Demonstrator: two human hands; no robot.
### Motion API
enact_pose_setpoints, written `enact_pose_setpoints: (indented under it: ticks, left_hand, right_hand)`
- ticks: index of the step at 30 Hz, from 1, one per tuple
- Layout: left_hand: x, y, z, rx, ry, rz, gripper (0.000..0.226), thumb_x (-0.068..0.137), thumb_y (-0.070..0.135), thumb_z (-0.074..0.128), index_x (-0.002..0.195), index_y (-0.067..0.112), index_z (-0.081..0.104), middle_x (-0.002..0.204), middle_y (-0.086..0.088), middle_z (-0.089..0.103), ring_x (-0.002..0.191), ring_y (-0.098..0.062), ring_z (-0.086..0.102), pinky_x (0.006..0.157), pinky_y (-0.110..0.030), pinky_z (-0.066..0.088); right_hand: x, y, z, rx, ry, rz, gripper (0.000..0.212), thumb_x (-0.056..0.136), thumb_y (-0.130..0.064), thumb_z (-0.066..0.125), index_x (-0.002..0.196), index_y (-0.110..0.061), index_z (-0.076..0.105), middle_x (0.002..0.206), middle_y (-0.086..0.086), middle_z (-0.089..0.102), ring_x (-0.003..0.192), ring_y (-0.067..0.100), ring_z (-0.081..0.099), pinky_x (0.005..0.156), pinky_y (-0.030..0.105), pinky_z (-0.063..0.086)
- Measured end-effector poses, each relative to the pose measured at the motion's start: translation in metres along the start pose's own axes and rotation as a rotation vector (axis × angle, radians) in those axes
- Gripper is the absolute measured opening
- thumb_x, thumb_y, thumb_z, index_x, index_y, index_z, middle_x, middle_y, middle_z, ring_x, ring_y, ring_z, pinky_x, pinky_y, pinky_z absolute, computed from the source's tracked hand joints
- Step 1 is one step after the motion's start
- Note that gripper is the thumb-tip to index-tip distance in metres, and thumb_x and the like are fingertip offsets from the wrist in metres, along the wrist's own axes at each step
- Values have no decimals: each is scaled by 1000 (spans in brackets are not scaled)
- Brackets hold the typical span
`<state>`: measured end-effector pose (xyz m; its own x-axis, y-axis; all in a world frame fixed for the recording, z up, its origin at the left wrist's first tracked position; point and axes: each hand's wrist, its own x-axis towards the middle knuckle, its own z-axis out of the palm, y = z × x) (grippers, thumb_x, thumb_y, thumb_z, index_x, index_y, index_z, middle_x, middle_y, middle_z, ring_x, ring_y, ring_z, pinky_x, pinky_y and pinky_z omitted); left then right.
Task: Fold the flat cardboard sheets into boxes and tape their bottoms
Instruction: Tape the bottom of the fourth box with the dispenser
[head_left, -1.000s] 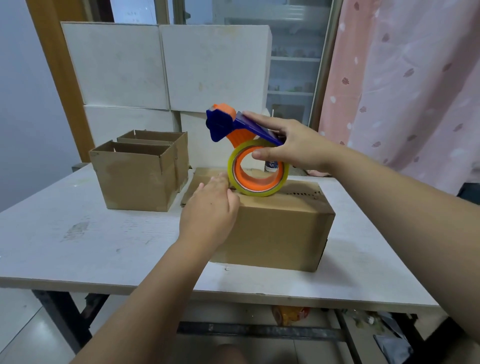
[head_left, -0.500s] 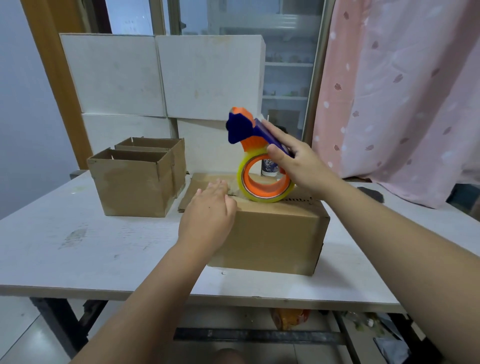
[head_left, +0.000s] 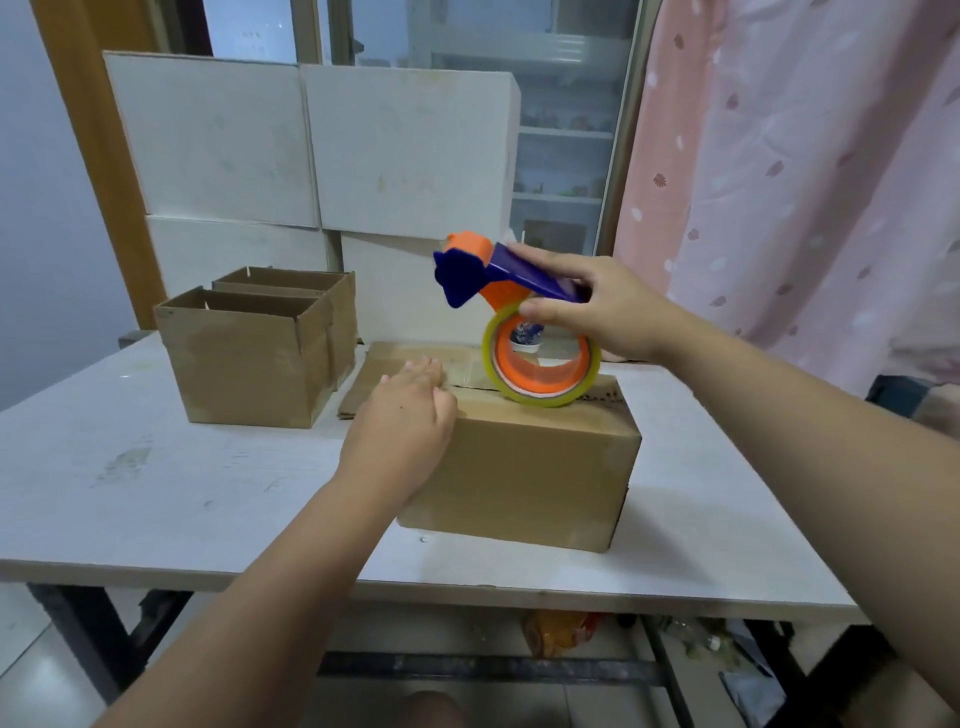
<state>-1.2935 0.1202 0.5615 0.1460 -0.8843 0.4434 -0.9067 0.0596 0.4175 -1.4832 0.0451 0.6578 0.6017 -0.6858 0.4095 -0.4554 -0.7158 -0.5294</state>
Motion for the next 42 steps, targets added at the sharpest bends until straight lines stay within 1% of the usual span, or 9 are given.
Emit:
enact_pose_setpoints:
  ticks: [5, 10, 14, 23, 25, 27, 31, 34, 42]
  left_hand:
    - [-2, 6, -1, -49, 9, -9, 21, 92, 9, 32, 100, 9, 51, 112, -12, 57, 118, -27, 47, 99, -38, 32]
    - [-4, 6, 2, -55, 25, -6, 37, 93, 9, 32, 123, 4, 53, 133, -13, 53, 129, -24, 40, 105, -37, 27]
    - [-5, 7, 2, -69, 60, 4, 34, 92, 8, 34, 117, 6, 56, 122, -12, 58, 117, -25, 47, 102, -38, 29]
    - [-5, 9, -2, -25, 37, 15, 12, 91, 9, 31, 89, 15, 41, 82, -1, 40, 80, -25, 42, 87, -41, 36]
    - [-6, 13, -2, -14, 24, 4, 16, 92, 9, 32, 93, 12, 48, 87, -8, 48, 88, -29, 48, 88, -41, 36]
    - [-6, 15, -2, 0, 5, -9, 25, 92, 9, 32, 104, 6, 54, 106, -18, 57, 106, -33, 51, 92, -42, 36]
    - [-6, 14, 1, -18, 7, -14, 32, 92, 10, 31, 111, 2, 55, 114, -19, 58, 118, -32, 48, 96, -43, 34]
    - [-6, 13, 3, -9, 4, -20, 39, 93, 11, 30, 122, -3, 51, 128, -22, 53, 123, -31, 44, 100, -44, 32]
    - [-6, 11, 5, -2, 36, 5, 44, 94, 11, 31, 133, 7, 50, 143, -12, 45, 137, -22, 34, 109, -35, 25]
  right_hand:
    - [-11, 3, -21, -26, -54, 47, 45, 77, -62, 62, 111, -78, 37, 96, -49, 54, 93, -16, 56, 65, 1, 42]
    - [-31, 13, -4, 110, 117, 75, 48, 83, -58, 61, 121, -71, 34, 99, -48, 55, 89, -18, 56, 68, 2, 42]
    - [-45, 23, 2, 264, 251, 78, 56, 75, -53, 62, 123, -64, 35, 104, -33, 60, 79, -11, 60, 61, 5, 44]
    - [-40, 13, -41, -33, -12, 91, 53, 75, -59, 66, 121, -69, 41, 104, -24, 66, 88, 9, 64, 68, 14, 51]
    - [-44, 16, -45, -78, -24, 104, 52, 70, -69, 63, 116, -76, 39, 108, -20, 65, 91, 12, 63, 70, 23, 54]
    - [-49, 18, -41, -87, 33, 108, 52, 70, -75, 60, 116, -78, 35, 106, -29, 60, 91, 1, 60, 65, 15, 51]
    - [-66, 33, -24, 156, 236, 111, 54, 76, -64, 64, 122, -70, 36, 108, -13, 63, 75, 2, 62, 61, 12, 51]
    - [-75, 37, -18, 276, 308, 104, 59, 73, -52, 65, 124, -63, 37, 101, -32, 63, 76, -2, 62, 61, 10, 48]
    - [-71, 25, -37, 164, 196, 99, 53, 67, -52, 70, 111, -73, 47, 97, -39, 61, 93, -3, 60, 72, 8, 49]
